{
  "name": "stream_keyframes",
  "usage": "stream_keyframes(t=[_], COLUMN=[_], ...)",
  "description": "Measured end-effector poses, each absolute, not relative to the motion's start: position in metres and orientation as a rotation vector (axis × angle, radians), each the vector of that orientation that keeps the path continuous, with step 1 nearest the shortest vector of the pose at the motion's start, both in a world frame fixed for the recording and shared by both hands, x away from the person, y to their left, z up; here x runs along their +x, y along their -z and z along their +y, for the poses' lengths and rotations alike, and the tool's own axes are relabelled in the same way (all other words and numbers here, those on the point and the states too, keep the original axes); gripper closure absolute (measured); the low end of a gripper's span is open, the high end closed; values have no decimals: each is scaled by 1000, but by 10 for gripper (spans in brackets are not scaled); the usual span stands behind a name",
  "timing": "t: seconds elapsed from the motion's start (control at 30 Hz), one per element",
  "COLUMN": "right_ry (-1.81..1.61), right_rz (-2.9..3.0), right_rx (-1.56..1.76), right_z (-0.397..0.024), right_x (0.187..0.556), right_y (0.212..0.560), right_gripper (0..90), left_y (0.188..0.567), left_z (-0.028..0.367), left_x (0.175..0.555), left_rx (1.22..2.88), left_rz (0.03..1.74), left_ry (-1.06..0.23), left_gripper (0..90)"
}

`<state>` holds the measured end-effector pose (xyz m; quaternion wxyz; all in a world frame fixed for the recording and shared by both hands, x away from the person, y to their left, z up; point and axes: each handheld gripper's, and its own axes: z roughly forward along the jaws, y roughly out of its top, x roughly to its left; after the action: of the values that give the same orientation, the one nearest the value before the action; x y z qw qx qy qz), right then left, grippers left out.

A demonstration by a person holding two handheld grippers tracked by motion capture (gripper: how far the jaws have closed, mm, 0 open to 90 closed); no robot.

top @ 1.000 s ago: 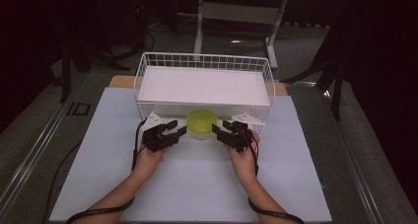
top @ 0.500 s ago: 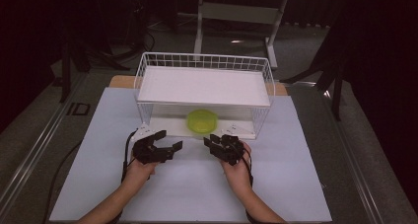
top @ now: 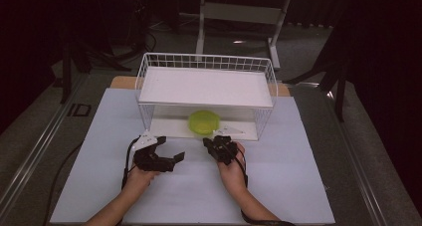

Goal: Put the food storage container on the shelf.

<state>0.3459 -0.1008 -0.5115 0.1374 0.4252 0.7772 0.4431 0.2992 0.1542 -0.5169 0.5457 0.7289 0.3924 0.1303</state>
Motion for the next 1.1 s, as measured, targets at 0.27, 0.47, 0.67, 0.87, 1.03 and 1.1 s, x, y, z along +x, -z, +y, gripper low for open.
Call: stream_keyframes(t=[0.27,0.47,0.67,0.87,1.03,1.1], right_ry=[-1259,-1230,-1227,-1229,-1263,-1277], right_rz=[2216,2201,2184,2206,2221,2227], right_rx=[1285,1286,1299,1284,1272,1250], right_z=[-98,-92,-90,-88,-95,-100], right_x=[366,377,387,386,368,359], right_y=[517,518,517,512,511,509], right_gripper=[897,895,870,836,747,679], left_y=[516,514,513,513,512,510], left_z=[153,154,155,155,154,153], left_x=[297,296,295,295,293,292], left_rx=[1719,1721,1713,1713,1711,1715], left_rz=[907,901,885,867,854,849], left_ry=[-331,-350,-353,-351,-347,-354], left_gripper=[11,11,11,11,11,11])
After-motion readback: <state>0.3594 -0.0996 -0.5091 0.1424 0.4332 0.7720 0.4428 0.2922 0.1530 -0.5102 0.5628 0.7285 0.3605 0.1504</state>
